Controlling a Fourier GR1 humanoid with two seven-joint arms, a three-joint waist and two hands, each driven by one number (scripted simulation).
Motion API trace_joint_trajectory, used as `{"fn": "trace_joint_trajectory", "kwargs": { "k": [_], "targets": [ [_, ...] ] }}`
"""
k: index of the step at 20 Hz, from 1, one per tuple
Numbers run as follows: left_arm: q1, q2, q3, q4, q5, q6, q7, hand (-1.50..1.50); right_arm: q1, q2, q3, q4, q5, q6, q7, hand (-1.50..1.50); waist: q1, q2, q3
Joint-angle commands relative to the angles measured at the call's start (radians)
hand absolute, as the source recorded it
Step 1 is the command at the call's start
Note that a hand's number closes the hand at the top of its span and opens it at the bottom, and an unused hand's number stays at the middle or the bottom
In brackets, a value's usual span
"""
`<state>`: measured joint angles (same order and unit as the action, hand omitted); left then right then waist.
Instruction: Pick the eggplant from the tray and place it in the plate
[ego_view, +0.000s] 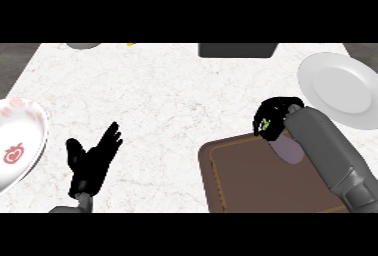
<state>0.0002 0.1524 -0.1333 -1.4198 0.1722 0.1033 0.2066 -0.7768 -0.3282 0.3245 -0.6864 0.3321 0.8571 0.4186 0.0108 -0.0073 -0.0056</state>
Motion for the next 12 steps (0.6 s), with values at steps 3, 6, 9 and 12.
{"fn": "trace_joint_trajectory", "kwargs": {
  "k": [3, 6, 9, 12],
  "targets": [
    [0.043, 0.002, 0.005, -0.051, -0.007, -0.026, 0.011, 0.0, 0.059, 0.016, -0.01, -0.073, 0.08, -0.05, -0.053, 1.5, -0.006, 0.007, 0.006],
    [-0.007, -0.011, -0.013, -0.016, -0.017, -0.009, 0.004, 0.0, -0.099, 0.025, -0.117, 0.049, 0.13, -0.456, 0.185, 1.5, 0.027, 0.019, 0.006],
    [0.004, -0.002, -0.011, -0.009, -0.012, -0.025, -0.002, 0.0, -0.16, -0.031, -0.153, 0.036, 0.202, -0.679, 0.322, 1.5, 0.037, 0.019, 0.002],
    [-0.009, -0.005, -0.025, -0.008, -0.021, -0.029, -0.003, 0.0, -0.239, -0.03, -0.146, -0.01, 0.302, -0.918, 0.408, 1.5, 0.057, 0.018, 0.002]
  ]
}}
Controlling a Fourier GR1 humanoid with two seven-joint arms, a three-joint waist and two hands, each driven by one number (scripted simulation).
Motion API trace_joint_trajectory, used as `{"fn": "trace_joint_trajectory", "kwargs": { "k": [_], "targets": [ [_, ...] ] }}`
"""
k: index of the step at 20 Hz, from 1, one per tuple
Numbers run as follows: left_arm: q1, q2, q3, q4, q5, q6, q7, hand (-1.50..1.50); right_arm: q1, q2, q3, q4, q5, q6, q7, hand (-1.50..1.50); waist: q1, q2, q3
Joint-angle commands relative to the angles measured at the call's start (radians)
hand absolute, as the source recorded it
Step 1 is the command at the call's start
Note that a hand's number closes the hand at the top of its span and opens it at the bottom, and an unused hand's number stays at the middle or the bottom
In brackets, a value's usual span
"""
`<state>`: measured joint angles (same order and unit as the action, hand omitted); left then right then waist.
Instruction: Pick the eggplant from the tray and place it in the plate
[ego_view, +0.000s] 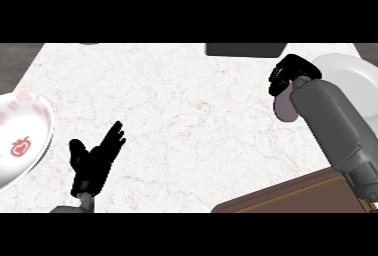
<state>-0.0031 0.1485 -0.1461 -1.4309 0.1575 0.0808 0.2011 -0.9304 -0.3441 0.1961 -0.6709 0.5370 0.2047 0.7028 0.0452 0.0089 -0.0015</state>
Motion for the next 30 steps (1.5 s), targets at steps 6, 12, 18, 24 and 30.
{"fn": "trace_joint_trajectory", "kwargs": {
  "k": [6, 12, 18, 24, 30],
  "targets": [
    [-0.022, -0.001, -0.022, 0.001, -0.01, -0.015, 0.011, 0.0, -0.135, -0.003, 0.034, 0.013, 0.352, -0.699, 0.344, 1.5, 0.045, 0.02, 0.0],
    [-0.052, -0.009, -0.002, 0.026, 0.003, -0.01, 0.019, 0.0, -0.152, 0.018, 0.011, 0.097, 0.537, -1.016, 0.527, 1.5, 0.027, 0.023, 0.001],
    [-0.03, 0.013, 0.012, 0.017, 0.011, -0.023, 0.023, 0.0, -0.112, 0.011, -0.084, 0.16, 0.633, -1.26, 0.557, 1.5, 0.009, 0.012, 0.002],
    [-0.021, -0.012, -0.003, 0.007, -0.014, 0.01, 0.017, 0.0, -0.085, -0.05, -0.183, 0.294, 0.731, -1.395, 0.534, 1.5, 0.009, 0.015, 0.003],
    [-0.041, -0.009, 0.009, 0.022, -0.013, 0.003, 0.012, 0.0, -0.016, -0.143, -0.263, 0.384, 0.784, -1.515, 0.521, 1.5, 0.0, 0.016, 0.004]
  ]
}}
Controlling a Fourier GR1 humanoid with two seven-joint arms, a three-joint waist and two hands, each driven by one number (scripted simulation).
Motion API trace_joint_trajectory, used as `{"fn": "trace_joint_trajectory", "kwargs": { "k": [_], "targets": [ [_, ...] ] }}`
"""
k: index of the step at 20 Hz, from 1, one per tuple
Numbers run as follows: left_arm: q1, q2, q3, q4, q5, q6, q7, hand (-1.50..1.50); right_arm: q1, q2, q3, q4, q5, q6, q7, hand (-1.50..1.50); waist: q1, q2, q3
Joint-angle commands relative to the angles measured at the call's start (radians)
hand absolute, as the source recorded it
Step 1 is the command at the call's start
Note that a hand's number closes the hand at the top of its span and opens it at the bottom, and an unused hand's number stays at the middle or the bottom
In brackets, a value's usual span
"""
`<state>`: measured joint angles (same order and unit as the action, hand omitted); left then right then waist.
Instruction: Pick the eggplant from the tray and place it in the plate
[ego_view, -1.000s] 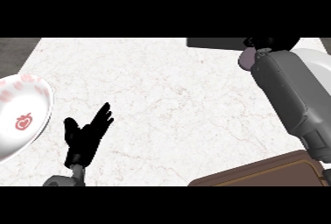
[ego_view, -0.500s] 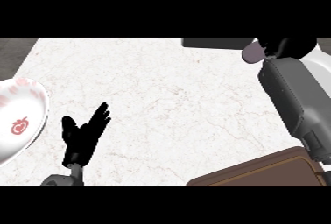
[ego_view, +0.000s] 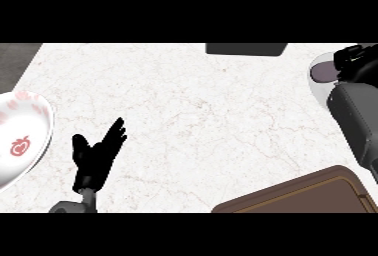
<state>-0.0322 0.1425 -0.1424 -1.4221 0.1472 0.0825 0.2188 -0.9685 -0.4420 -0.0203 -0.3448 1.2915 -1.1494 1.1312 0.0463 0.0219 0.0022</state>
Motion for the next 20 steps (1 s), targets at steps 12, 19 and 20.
{"fn": "trace_joint_trajectory", "kwargs": {
  "k": [12, 19, 20],
  "targets": [
    [-0.031, -0.009, 0.017, 0.034, -0.005, -0.003, -0.003, 0.0, 0.1, -0.155, -0.151, 0.088, -0.113, -0.219, -0.119, 1.5, 0.01, 0.006, 0.004],
    [-0.011, -0.042, -0.01, 0.012, -0.014, 0.012, -0.007, 0.0, 0.144, -0.092, -0.237, 0.088, -0.321, 0.046, -0.197, -1.5, 0.01, 0.007, 0.011],
    [0.018, -0.025, -0.011, -0.003, -0.015, 0.0, -0.016, 0.0, 0.135, -0.103, -0.248, 0.078, -0.348, 0.087, -0.221, -1.5, 0.016, 0.003, 0.01]
  ]
}}
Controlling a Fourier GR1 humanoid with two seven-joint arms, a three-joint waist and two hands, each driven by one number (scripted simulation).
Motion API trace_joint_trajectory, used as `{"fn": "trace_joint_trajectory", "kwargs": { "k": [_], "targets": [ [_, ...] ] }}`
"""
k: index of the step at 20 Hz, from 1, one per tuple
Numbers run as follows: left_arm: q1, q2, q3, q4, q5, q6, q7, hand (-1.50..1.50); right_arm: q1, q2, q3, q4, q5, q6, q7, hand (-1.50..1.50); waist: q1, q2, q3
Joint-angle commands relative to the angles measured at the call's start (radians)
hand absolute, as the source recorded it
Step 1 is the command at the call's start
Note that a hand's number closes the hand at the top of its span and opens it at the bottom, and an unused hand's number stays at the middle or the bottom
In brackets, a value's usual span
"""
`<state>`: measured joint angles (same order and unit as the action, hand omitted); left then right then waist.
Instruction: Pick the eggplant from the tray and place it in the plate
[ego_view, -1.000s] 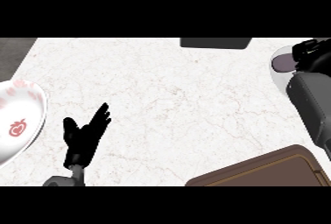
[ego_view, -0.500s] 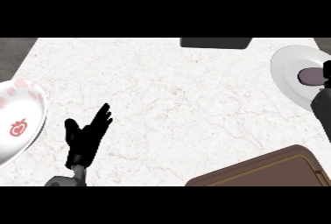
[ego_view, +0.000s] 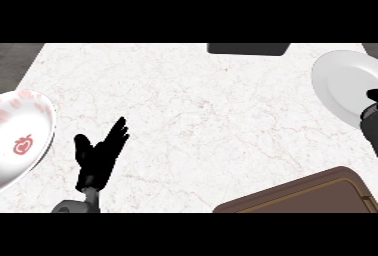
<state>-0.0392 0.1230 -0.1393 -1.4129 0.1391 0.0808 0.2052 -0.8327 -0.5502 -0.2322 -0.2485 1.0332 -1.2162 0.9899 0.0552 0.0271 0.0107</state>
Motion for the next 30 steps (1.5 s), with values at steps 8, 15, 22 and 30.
{"fn": "trace_joint_trajectory", "kwargs": {
  "k": [8, 15, 22, 30],
  "targets": [
    [0.008, 0.011, 0.012, -0.008, 0.006, -0.007, 0.004, 0.0, 0.066, 0.01, -0.085, -0.235, -0.285, 0.072, -0.372, -1.5, -0.011, -0.002, 0.004],
    [0.028, 0.004, 0.017, 0.006, 0.015, -0.013, -0.001, 0.0, 0.198, 0.052, -0.161, -0.425, -0.512, -0.023, -0.59, -1.5, -0.031, -0.007, 0.001],
    [0.049, 0.012, 0.039, -0.005, 0.01, 0.006, 0.002, 0.0, 0.37, 0.116, -0.214, -0.703, -0.841, 0.201, -0.87, -1.5, -0.057, -0.022, -0.002],
    [0.062, 0.037, 0.058, -0.035, 0.021, -0.025, 0.028, 0.0, 0.559, 0.21, -0.29, -0.741, -1.057, 0.463, -1.181, -1.5, -0.056, -0.027, -0.009]
  ]
}}
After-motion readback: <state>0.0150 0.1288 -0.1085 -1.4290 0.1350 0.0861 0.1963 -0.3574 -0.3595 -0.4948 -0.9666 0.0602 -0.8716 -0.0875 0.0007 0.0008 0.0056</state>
